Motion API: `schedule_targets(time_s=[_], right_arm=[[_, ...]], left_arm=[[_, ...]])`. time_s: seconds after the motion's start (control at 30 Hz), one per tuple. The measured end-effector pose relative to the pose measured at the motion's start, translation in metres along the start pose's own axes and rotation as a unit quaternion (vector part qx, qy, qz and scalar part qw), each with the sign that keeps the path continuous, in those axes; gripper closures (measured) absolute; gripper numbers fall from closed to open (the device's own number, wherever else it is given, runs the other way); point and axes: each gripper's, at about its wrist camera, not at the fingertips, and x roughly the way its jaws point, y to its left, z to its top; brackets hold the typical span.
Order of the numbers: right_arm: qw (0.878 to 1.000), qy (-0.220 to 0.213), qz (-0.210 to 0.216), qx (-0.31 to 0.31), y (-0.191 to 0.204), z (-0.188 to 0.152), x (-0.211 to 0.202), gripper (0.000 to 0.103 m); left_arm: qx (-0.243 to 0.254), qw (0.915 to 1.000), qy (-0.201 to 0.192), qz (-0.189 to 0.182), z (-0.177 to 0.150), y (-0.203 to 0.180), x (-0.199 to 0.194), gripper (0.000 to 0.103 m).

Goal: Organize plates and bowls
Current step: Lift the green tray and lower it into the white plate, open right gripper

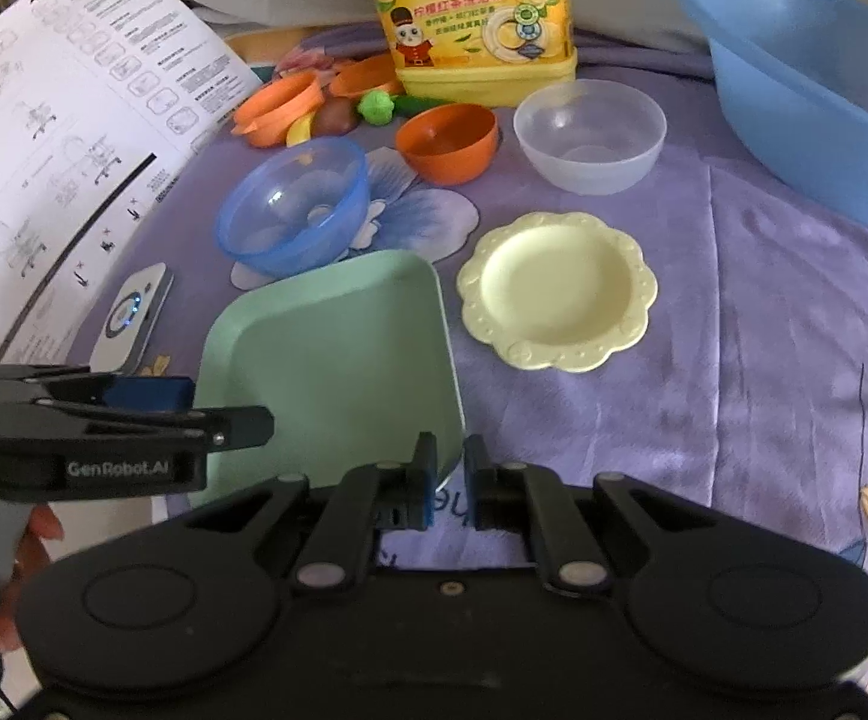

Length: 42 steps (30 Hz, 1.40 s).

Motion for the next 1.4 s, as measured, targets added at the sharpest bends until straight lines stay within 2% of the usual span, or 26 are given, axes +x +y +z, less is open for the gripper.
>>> schedule_targets(time_s=[0.17, 0.47, 0.6, 0.83, 1.07, 1.4], right_arm=[[1.0, 0.004, 0.002, -0.008, 0.001, 0.01, 0.012, 0.09], [1.0, -0.008, -0.005, -0.007, 0.009, 0.014, 0.022, 0.087], [1.0, -0.008, -0.007, -0.008, 0.012, 0.01, 0.01, 0.087], [1.0, -0.013, -0.002, 0.009, 0.019, -0.001, -0.027, 0.087], [1.0, -0.002, 0.013, 0.013, 0.053, -0.017, -0.055, 0.087], [0.999, 0.023, 0.044, -0.007, 0.12, -0.045, -0.068, 0.088]], left_arm=[[0.005, 1.0, 0.0, -0.001, 0.0, -0.002, 0.0, 0.045], [0.013, 0.9999, -0.008, 0.003, -0.002, -0.006, -0.002, 0.062], [0.005, 0.9999, -0.009, -0.001, -0.002, -0.003, -0.009, 0.066], [0.018, 0.9997, -0.018, -0.003, -0.002, -0.008, -0.034, 0.066], [0.03, 0.999, -0.032, 0.011, -0.014, 0.004, -0.074, 0.067], [0.017, 0.9986, -0.042, 0.027, -0.056, 0.051, -0.117, 0.066]])
